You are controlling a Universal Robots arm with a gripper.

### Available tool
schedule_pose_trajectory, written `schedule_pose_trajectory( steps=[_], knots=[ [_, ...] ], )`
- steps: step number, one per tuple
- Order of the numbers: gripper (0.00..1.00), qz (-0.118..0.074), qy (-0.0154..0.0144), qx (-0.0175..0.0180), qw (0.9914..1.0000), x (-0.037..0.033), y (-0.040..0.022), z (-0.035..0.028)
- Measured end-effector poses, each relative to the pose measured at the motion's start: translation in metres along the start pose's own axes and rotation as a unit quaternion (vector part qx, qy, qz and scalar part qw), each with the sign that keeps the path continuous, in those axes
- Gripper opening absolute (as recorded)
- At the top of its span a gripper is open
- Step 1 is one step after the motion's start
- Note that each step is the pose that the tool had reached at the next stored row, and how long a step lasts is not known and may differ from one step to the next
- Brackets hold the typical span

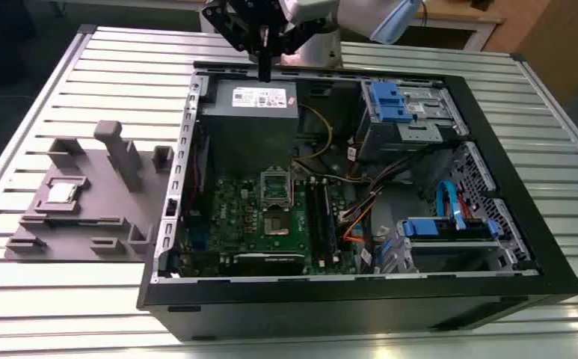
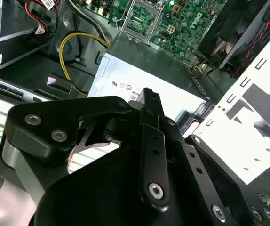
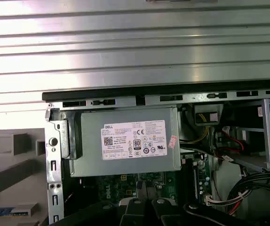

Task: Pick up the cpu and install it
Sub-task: 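Reach for the cpu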

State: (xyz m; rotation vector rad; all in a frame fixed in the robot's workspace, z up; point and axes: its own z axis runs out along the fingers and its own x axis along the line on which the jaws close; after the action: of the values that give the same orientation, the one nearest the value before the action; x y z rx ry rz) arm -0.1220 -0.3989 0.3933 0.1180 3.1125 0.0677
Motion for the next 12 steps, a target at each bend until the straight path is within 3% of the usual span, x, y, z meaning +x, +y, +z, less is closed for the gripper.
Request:
schedule_pose_trajectory(
  steps=[12],
  knots=[
    [0.1,0.0,0.0,0.0,1.0,0.0007,0.0,0.0]
  ],
)
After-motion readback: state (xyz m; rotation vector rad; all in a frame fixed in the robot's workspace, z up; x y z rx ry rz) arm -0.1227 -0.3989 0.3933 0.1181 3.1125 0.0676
